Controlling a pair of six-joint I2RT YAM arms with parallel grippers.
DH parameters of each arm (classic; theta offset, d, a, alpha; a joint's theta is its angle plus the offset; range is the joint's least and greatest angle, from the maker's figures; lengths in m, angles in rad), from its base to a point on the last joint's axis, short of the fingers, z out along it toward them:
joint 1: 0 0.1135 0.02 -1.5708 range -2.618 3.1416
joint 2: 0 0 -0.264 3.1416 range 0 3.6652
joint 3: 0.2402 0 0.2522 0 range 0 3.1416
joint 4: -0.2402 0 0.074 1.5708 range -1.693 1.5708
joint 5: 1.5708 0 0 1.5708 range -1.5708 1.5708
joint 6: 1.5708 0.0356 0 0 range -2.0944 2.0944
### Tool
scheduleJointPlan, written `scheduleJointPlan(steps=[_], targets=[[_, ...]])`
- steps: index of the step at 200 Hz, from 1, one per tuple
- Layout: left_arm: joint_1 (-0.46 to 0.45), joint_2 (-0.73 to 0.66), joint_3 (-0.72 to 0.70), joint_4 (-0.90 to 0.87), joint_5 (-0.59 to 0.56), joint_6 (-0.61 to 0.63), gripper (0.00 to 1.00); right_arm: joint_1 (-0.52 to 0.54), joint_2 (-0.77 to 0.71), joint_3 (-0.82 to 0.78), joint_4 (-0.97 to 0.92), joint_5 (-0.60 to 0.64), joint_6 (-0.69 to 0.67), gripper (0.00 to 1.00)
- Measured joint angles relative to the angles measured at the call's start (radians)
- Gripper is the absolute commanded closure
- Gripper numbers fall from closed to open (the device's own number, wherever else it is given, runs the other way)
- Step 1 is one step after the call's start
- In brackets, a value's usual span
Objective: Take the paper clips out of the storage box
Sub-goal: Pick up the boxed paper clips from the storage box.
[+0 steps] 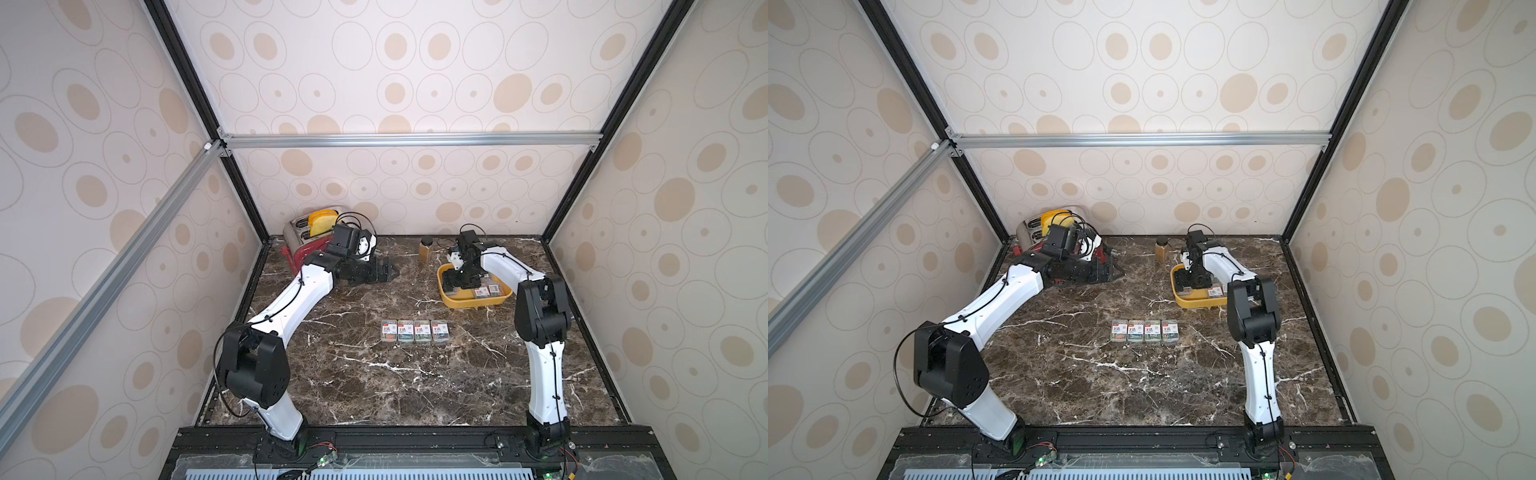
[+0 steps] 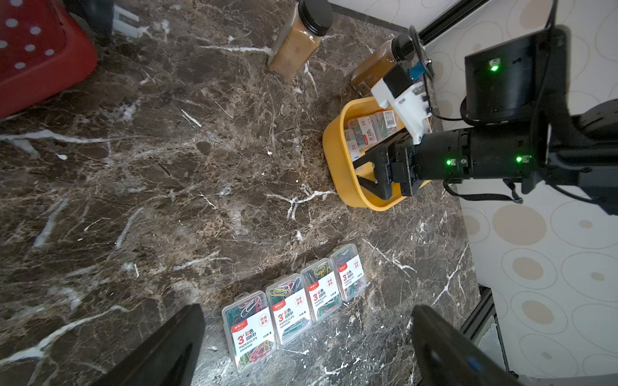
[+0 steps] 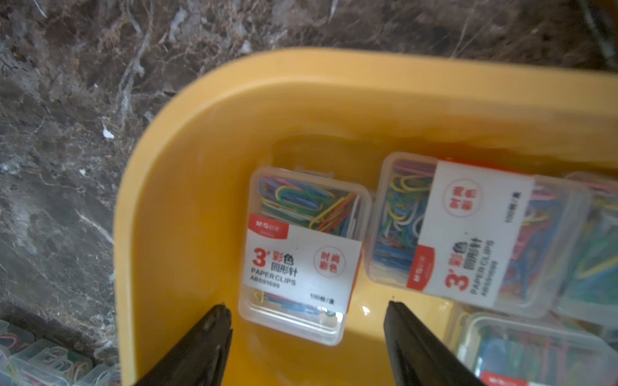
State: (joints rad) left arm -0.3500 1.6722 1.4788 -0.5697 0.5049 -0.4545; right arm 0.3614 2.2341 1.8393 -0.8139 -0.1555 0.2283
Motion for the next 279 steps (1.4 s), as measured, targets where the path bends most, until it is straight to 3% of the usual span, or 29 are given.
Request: scheduleJointPlan(steps=[41,103,134,173,240,279], targets=[[0.004,0.007,0.016,-0.001,0.003,0.002,0.01,0.0,0.036,0.0,0.022,-0.001,0.01,0.25],[0.007,0.019,0.019,-0.002,0.006,0.007,0.01,0.001,0.034,-0.018,0.078,0.027,0.029,0.54],[0.007,0.021,0.019,-0.002,0.01,0.007,0.01,0.002,0.016,-0.042,0.097,0.031,0.028,0.62],[0.007,0.024,0.019,0.0,0.023,0.007,0.01,0.002,-0.032,-0.064,0.078,0.035,0.026,0.65],[0.007,0.024,0.019,0.008,0.023,0.007,0.01,0.002,-0.241,-0.056,0.022,0.039,0.023,0.66],[0.007,0.023,0.019,0.007,-0.008,0.01,0.01,0.003,-0.371,-0.157,0.003,0.008,0.035,0.67]])
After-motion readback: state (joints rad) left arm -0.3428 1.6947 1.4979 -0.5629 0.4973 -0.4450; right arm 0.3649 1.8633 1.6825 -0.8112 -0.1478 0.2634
